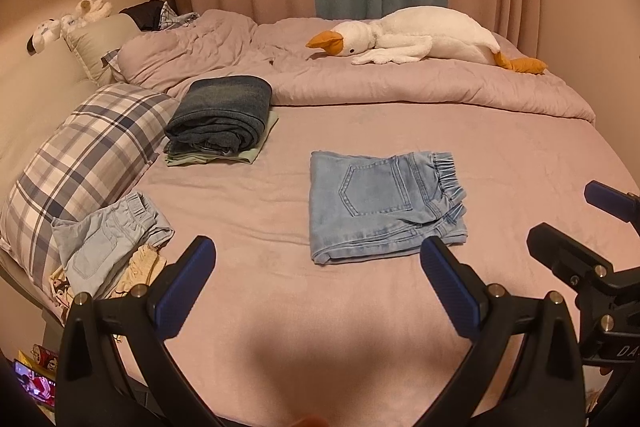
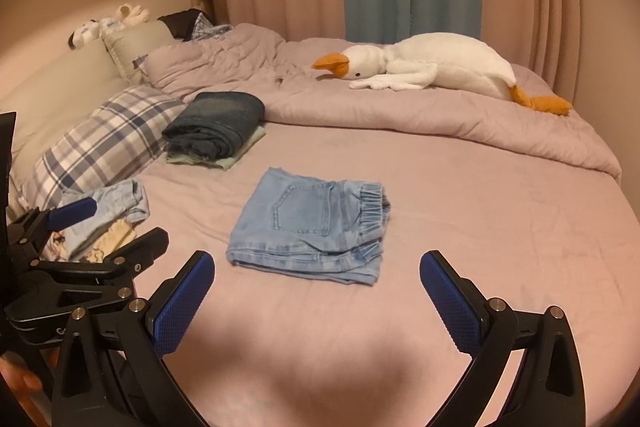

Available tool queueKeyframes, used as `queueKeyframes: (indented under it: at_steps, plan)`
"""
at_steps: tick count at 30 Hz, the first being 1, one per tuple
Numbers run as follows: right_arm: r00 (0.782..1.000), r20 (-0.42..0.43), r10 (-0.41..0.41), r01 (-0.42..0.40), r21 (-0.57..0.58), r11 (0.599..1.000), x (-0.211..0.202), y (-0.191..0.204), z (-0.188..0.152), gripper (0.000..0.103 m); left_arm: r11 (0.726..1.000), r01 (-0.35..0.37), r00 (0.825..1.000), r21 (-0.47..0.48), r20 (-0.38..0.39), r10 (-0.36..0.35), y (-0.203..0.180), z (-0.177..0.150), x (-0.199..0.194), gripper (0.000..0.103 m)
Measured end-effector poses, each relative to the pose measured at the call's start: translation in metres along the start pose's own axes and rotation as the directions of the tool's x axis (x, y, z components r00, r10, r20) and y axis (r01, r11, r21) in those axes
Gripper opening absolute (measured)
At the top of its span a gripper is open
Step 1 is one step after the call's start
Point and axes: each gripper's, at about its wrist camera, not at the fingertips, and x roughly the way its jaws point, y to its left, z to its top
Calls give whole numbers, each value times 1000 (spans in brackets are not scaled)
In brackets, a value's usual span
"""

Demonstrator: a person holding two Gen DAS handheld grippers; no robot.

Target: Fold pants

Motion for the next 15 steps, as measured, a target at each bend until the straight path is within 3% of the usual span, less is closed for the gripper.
queueKeyframes:
  at_steps: [15]
  plan:
    - [1000,-2,-6,6,-2,1000,-2,-2,0,102,1000,-6,1000,9,10,6,-2,2,-2,102]
